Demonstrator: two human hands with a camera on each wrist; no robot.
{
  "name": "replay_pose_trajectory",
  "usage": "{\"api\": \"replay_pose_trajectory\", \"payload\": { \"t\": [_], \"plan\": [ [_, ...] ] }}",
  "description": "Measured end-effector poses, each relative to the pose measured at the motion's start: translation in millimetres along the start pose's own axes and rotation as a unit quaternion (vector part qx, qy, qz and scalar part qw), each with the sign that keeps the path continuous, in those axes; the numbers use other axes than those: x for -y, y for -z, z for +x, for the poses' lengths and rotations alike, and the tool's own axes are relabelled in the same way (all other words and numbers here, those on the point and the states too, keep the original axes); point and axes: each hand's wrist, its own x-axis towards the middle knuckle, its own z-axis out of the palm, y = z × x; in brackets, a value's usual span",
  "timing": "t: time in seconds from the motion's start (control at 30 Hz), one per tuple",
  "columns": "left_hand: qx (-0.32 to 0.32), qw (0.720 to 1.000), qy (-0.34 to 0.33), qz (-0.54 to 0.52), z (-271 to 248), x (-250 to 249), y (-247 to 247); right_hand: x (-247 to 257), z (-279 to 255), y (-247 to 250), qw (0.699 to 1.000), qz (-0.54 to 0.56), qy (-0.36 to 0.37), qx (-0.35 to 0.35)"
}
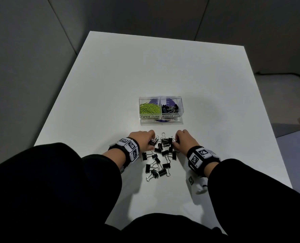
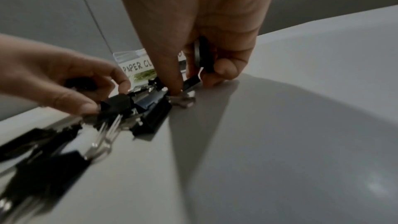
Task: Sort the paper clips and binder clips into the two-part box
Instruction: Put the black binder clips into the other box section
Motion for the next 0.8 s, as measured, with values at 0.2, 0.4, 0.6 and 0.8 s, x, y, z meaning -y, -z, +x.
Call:
{"api": "replay_pose_trajectory", "payload": {
  "t": [0.2, 0.4, 0.6, 0.8],
  "plan": [
    [-0.015, 0.998, -0.009, 0.068, -0.1, -7.9, -6.9, -3.6, 1.0, 2.4, 1.0, -0.021, -0.012, -0.001],
    [-0.003, 0.997, -0.008, 0.071, -0.9, -7.8, -10.8, 2.7, 2.0, 9.2, 0.997, 0.061, 0.002, -0.043],
    [0.028, 0.998, 0.022, -0.045, -2.0, -3.5, -0.5, 16.5, 4.8, -0.7, 0.998, -0.026, 0.036, 0.042],
    [0.011, 0.989, 0.023, -0.142, -4.2, 11.4, 14.8, 12.2, -4.2, 9.4, 0.998, -0.015, 0.053, 0.024]
  ]
}}
